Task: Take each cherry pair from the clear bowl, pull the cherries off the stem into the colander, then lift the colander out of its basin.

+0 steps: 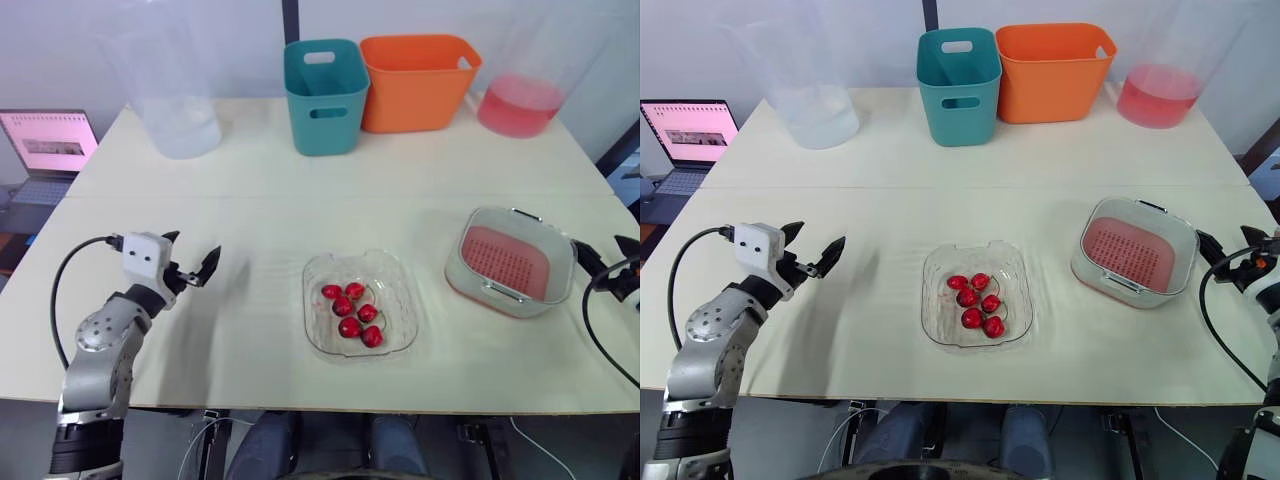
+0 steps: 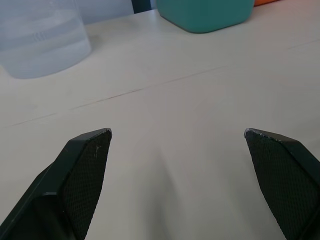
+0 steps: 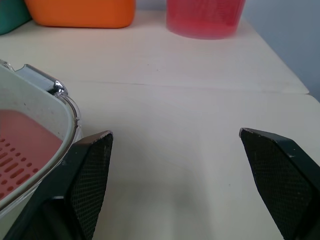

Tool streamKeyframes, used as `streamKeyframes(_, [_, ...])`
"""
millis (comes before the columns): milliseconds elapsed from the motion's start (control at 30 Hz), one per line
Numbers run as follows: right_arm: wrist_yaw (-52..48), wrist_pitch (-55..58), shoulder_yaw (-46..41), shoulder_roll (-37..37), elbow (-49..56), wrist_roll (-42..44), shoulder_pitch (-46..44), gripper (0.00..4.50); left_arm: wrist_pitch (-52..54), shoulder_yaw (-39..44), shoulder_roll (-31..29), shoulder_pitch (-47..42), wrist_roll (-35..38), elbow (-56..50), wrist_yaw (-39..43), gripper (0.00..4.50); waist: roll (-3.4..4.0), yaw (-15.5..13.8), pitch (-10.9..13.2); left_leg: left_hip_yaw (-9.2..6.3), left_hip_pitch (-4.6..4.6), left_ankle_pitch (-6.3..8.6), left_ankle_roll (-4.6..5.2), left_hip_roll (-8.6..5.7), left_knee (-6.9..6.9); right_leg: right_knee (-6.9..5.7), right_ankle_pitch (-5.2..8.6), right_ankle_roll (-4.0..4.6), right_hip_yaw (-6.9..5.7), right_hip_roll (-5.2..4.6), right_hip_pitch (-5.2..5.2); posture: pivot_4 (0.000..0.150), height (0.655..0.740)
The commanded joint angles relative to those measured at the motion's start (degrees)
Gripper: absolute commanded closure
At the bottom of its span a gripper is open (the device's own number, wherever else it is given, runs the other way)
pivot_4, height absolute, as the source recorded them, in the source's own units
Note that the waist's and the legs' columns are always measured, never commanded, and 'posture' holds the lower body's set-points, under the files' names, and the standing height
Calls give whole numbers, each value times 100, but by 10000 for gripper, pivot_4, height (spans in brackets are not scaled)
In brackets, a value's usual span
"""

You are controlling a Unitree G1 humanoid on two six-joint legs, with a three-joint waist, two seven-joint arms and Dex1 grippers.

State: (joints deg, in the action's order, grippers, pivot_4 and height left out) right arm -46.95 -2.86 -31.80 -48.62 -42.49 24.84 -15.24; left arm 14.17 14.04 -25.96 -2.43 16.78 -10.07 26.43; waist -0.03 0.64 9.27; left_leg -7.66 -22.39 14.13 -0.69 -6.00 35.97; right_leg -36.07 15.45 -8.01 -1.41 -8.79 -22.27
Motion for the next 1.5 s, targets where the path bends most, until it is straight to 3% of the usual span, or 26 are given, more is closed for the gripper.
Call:
streamKeyframes(33, [17,-58,-49,-60,159,14,-90,2193,-121,63,-35,-35,9,-128,5,0,0,-1,0,0,0,0,0,0,0,0,0,0,0,0,0,1500,7400])
streamKeyframes(733, [80,-157,-68,-51,18,-2,-167,2193,-164,239,-142,-89,58,-75,25,0,0,1,0,0,0,0,0,0,0,0,0,0,0,0,0,1500,7400])
streamKeyframes(1167, [448,-45,-520,-417,-181,234,-629,2193,69,299,-664,-450,335,-69,499,0,1,2,0,0,0,0,-1,-1,0,0,0,0,0,0,-1,1500,7400])
streamKeyframes(1367, [1376,1378,33,-795,427,25,-2010,2193,752,333,-863,-791,903,-373,728,0,19,60,10,3,0,0,0,2,1,-3,-1,2,5,1,-6,1500,7400])
streamKeyframes(1500, [365,2900,1044,-867,1794,361,-2612,2193,1442,484,-1386,-902,1557,-859,1212,0,22,58,13,4,-10,-2,-3,19,-8,-5,-1,4,10,16,-27,1500,7400])
